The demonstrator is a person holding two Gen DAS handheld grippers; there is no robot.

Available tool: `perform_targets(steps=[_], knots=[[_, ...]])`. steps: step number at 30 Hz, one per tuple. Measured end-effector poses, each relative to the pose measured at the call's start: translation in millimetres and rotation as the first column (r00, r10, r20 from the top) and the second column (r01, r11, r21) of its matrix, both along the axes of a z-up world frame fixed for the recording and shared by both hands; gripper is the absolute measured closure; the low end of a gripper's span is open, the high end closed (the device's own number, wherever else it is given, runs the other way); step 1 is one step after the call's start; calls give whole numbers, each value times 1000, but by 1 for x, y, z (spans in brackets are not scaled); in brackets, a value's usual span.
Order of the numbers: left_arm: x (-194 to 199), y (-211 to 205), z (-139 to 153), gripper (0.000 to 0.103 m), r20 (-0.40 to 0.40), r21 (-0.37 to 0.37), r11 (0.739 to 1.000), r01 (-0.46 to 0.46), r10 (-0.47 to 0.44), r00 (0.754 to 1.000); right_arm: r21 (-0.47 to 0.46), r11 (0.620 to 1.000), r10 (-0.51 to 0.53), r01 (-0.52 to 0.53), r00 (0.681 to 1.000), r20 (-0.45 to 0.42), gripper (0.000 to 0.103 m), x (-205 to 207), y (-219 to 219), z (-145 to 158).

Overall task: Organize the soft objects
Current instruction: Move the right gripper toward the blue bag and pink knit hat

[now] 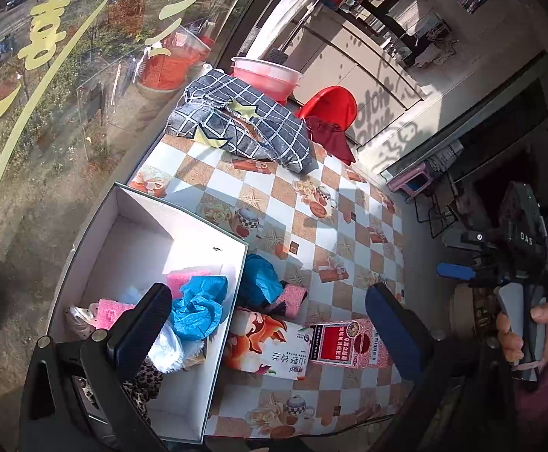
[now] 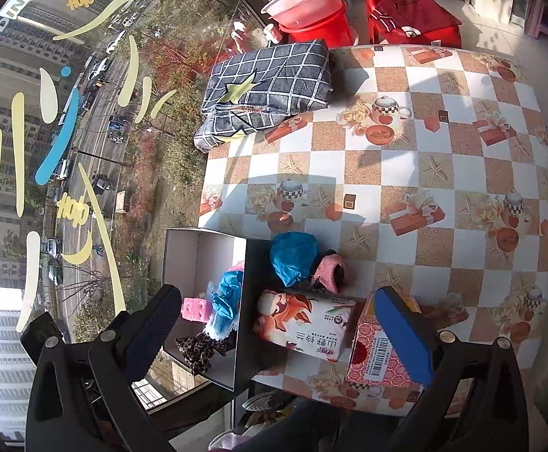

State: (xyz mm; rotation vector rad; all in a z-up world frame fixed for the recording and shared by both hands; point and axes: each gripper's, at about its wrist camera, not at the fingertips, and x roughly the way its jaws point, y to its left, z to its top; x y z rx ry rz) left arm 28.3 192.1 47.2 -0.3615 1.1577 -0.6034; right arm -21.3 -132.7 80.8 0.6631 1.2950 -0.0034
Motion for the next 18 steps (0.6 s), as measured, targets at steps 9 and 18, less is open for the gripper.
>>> perform_targets(steps=[9, 18], knots=[[24, -39, 26, 0, -139, -292, 955, -57, 16, 990, -22, 985, 157, -173, 934, -320, 0, 16, -61, -113], [27, -84, -23, 0, -298, -46, 992, -113, 95, 950, 19, 809, 504, -588, 676, -537, 0, 65, -14, -221]])
